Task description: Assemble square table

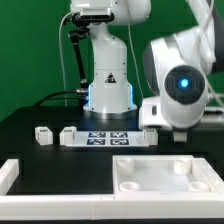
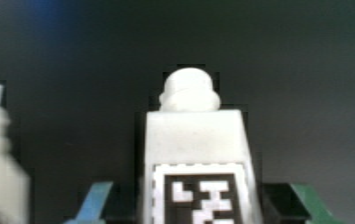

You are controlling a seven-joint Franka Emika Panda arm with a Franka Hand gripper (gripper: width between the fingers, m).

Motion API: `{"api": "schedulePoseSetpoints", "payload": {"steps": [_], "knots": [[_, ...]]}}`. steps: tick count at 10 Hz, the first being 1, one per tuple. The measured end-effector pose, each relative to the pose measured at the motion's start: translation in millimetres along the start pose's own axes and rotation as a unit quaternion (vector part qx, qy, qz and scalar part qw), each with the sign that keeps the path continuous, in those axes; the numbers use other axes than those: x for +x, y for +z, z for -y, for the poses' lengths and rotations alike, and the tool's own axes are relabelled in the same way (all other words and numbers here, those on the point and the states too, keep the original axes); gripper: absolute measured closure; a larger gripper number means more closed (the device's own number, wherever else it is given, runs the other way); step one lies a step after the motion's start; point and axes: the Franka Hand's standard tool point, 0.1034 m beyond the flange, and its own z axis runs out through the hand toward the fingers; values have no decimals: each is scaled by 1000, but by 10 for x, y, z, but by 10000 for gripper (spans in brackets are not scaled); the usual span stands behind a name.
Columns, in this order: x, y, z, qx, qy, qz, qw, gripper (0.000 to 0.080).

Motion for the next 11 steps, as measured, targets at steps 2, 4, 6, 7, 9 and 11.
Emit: {"api": "schedulePoseSetpoints", "payload": {"steps": [2, 4, 6, 7, 9, 11], "knots": [[-233, -466, -95, 5, -9, -21, 1000, 512], [-210, -496, -67, 5, -11, -34, 999, 512], [-182, -543, -72, 4, -9, -108, 994, 512], [-149, -603, -109, 3, -31, -141, 990, 512], [-137, -1162, -256, 5, -62, -190, 980, 512], [-124, -1718, -225, -1, -90, -251, 964, 512]]}}
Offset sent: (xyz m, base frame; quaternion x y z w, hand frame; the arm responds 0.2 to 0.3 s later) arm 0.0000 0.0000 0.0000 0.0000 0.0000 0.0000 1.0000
